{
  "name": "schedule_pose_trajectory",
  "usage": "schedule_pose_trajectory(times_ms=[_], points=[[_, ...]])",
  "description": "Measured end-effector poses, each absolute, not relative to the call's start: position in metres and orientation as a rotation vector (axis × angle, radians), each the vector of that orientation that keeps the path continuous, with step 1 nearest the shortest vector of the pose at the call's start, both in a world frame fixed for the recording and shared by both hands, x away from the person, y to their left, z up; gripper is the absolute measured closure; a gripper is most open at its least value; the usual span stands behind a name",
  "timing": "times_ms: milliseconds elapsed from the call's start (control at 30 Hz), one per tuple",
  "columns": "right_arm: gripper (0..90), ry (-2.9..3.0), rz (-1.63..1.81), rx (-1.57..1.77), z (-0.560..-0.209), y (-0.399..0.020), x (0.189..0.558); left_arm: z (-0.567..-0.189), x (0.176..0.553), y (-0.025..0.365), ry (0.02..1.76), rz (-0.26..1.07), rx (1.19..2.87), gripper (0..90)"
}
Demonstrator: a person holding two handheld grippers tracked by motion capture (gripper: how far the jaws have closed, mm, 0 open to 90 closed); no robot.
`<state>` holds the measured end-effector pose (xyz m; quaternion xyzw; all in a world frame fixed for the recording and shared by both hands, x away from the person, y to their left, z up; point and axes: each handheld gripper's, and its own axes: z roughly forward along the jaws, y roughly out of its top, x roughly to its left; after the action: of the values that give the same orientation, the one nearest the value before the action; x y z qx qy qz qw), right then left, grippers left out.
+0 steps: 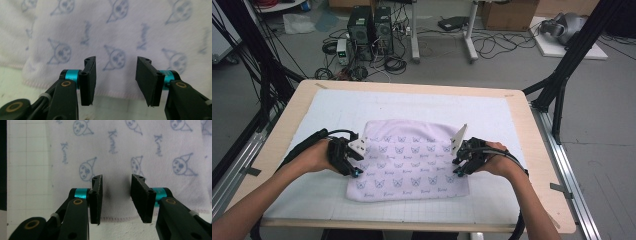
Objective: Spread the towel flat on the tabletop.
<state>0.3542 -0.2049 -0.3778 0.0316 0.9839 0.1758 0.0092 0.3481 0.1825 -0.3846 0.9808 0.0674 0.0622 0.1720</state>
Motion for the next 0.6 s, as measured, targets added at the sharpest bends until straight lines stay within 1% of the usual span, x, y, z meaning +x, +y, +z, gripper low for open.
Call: schedule_pose_trajectory(times_ms=[100,167,267,333,433,500,600], points=[[60.9,3.018,0.641,0.221,-0.373,-0.216,0.363,-0.382,0.354,0.188,0.235,0.202,2.763,50.8],[60.9,2.992,0.637,0.260,-0.372,-0.221,0.367,-0.382,0.358,0.188,0.258,0.209,2.764,51.0],[59.2,3.034,0.627,0.248,-0.375,-0.222,0.368,-0.383,0.355,0.184,0.224,0.138,2.753,51.6],[59.0,3.065,0.592,0.188,-0.377,-0.218,0.362,-0.384,0.350,0.180,0.182,0.118,2.765,51.7],[59.5,3.071,0.566,0.188,-0.377,-0.220,0.355,-0.385,0.343,0.180,0.176,0.092,2.773,52.3],[62.0,3.061,0.568,0.195,-0.377,-0.225,0.350,-0.386,0.338,0.183,0.156,0.090,2.775,52.7],[66.1,3.055,0.564,0.174,-0.379,-0.230,0.345,-0.389,0.331,0.184,0.107,0.085,2.785,56.8]])
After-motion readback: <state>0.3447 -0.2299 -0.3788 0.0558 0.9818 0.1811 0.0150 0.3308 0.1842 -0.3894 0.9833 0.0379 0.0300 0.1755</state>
